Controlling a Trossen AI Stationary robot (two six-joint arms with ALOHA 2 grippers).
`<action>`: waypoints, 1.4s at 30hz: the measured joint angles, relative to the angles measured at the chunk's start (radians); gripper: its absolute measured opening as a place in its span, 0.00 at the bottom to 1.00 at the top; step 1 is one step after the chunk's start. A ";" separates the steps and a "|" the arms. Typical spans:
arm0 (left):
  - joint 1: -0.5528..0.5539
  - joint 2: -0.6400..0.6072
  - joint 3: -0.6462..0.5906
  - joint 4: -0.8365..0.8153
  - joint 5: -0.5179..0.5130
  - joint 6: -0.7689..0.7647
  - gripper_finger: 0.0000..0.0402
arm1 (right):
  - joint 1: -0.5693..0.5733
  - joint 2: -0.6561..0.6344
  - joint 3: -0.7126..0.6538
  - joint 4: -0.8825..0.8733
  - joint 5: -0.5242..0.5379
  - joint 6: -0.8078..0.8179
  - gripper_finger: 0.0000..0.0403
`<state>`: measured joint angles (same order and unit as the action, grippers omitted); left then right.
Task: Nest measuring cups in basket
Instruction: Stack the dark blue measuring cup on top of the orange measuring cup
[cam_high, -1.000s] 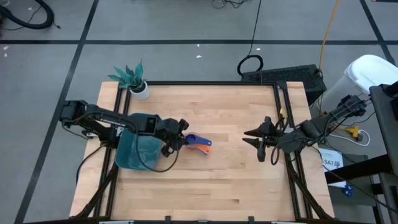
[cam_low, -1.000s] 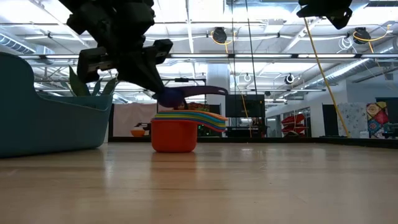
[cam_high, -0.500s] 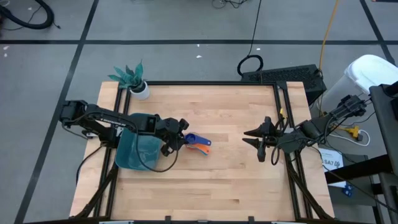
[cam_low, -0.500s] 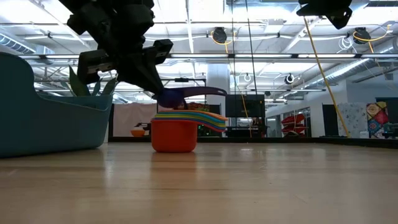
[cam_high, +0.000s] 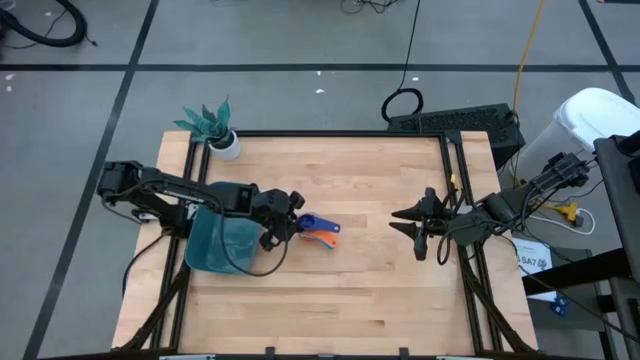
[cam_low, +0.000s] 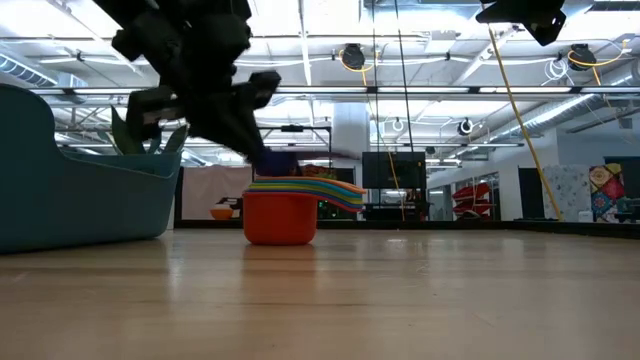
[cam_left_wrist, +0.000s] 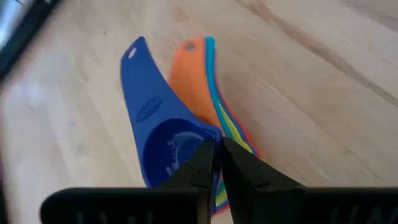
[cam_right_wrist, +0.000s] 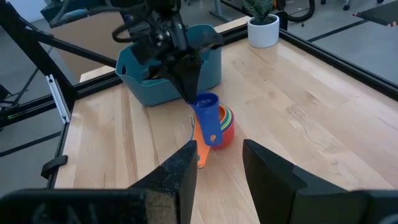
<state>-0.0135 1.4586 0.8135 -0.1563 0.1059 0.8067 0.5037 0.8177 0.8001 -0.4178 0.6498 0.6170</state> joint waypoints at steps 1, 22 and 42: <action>0.000 0.009 0.000 -0.007 0.000 -0.004 0.08 | 0.000 0.000 0.000 0.000 0.000 0.000 0.31; -0.004 0.058 0.000 0.055 -0.020 -0.024 0.08 | 0.002 0.000 0.000 0.001 -0.003 0.000 0.31; -0.018 0.047 0.000 0.031 -0.091 -0.093 0.44 | 0.001 0.010 0.000 -0.004 -0.024 0.024 0.31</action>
<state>-0.0312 1.5051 0.8135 -0.1250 0.0148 0.7136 0.5051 0.8272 0.8001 -0.4218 0.6261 0.6408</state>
